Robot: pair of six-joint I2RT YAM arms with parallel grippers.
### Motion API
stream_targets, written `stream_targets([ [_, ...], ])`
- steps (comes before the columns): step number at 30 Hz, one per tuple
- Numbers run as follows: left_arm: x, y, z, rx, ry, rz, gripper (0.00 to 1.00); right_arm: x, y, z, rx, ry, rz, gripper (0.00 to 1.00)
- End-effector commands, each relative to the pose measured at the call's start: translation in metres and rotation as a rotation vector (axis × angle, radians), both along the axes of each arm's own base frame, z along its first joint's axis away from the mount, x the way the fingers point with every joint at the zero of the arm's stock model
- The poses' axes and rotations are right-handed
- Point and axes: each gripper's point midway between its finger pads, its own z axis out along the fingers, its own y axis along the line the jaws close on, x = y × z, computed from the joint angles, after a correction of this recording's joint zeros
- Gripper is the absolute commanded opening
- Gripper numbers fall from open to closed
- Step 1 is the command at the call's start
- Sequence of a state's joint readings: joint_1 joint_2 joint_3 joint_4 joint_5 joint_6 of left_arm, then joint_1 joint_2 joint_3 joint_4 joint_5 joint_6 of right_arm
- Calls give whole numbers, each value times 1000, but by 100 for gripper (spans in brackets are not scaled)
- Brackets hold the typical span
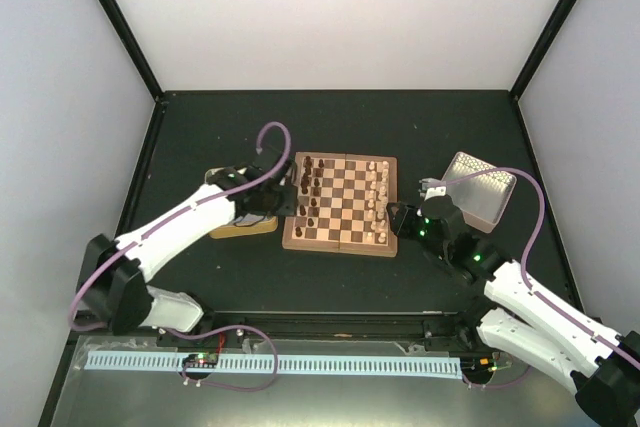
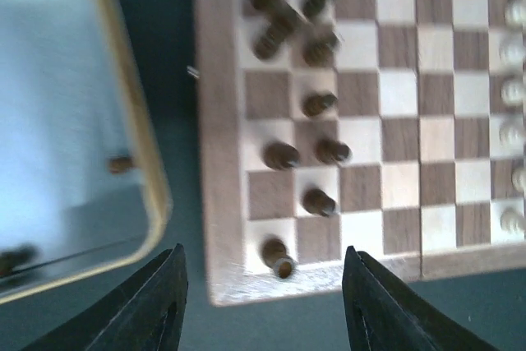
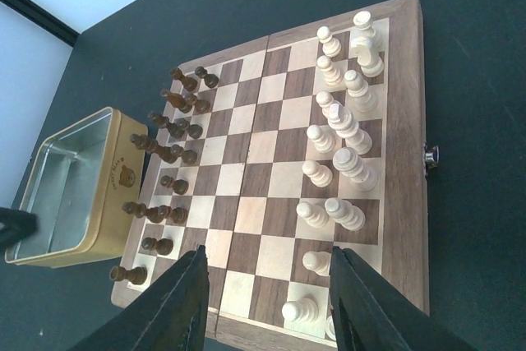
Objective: Set up the chess pieces on the board
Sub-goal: Place the chess piece on the chessboard, then adjust the storage box at the center of the board.
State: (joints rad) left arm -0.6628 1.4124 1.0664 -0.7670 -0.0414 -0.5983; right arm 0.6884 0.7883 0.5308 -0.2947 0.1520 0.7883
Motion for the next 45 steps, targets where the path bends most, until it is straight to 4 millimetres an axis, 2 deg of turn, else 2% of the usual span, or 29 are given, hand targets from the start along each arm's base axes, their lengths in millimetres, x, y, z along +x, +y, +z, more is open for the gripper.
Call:
stream_targets([
  [1,13,50,29,44,-85,112,54,5,-2,3,-11,-15,-17,42],
  [5,13,90,22,42,-74,189,58,11,2,2,-41,-21,-3,43],
  [8,12,110,5,49,-33,213,59,17,8,1,-65,-25,10,43],
  [12,10,126,-27,65,80,217,58,28,15,-4,-118,-22,32,43],
  [18,12,142,-63,92,224,228,55,39,21,-29,-274,49,81,43],
  [24,9,144,-80,119,338,209,54,46,10,-47,-430,84,74,44],
  [31,2,140,-87,128,457,170,48,67,2,-35,-514,51,24,45],
  [33,6,139,-89,125,461,166,42,74,1,-31,-540,42,9,45],
  [40,18,145,-111,171,455,174,27,92,-6,-39,-617,40,-4,43],
  [43,26,147,-115,187,446,167,25,95,-5,-40,-628,40,-4,43],
  [45,39,148,-114,187,411,173,24,99,-3,-37,-629,37,-8,43],
])
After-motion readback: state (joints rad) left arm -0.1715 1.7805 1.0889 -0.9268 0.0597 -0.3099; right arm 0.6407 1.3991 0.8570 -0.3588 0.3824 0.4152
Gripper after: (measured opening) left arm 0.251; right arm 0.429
